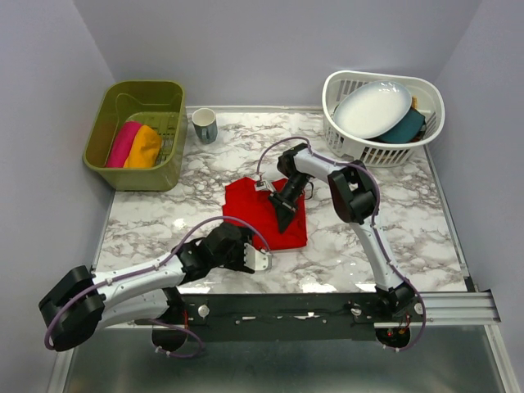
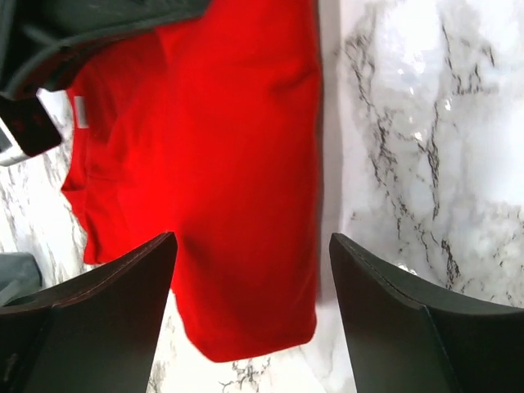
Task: Roll the t-shirts
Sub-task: Roll the T-shirt to the center of the board.
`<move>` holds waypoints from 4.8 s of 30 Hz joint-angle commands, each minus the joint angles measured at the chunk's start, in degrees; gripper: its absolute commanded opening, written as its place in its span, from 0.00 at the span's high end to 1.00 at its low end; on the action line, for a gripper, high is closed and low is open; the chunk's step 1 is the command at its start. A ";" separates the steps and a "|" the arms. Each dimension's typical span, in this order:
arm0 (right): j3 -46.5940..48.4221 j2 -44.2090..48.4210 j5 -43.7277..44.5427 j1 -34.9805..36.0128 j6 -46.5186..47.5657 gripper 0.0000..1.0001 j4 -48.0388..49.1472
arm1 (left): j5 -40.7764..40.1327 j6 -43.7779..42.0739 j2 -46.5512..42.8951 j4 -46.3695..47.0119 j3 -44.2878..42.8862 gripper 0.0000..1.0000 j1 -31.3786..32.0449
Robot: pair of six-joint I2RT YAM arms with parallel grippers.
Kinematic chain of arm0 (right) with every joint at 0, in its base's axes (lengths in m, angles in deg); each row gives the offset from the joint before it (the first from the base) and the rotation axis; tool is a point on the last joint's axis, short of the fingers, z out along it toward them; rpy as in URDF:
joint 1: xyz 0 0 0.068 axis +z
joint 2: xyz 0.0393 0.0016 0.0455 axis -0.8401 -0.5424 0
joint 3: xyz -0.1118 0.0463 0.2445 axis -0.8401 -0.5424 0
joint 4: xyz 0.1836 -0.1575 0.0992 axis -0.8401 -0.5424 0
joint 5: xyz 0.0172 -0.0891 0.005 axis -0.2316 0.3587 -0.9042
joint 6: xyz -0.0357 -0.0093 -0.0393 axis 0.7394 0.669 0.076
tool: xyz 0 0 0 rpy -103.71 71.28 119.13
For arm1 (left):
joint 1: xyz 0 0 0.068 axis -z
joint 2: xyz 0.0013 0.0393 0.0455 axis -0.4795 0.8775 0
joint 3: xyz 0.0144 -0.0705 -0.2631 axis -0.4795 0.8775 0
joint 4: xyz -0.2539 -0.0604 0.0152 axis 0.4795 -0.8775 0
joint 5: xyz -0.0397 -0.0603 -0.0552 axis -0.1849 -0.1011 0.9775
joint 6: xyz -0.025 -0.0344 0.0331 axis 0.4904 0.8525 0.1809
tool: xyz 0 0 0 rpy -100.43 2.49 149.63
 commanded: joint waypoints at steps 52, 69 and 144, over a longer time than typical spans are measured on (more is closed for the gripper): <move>-75.13 74.78 29.38 16.13 3.66 0.00 72.27 | 52.23 -31.26 47.72 -68.28 -50.06 0.93 -22.36; -72.58 64.84 27.27 18.07 4.02 0.43 69.64 | 60.67 -33.98 53.35 -73.29 -52.52 0.92 -26.58; -16.42 3.49 -4.20 -8.39 13.95 0.99 -4.80 | 12.51 -2.43 15.64 4.93 -11.48 0.09 -5.84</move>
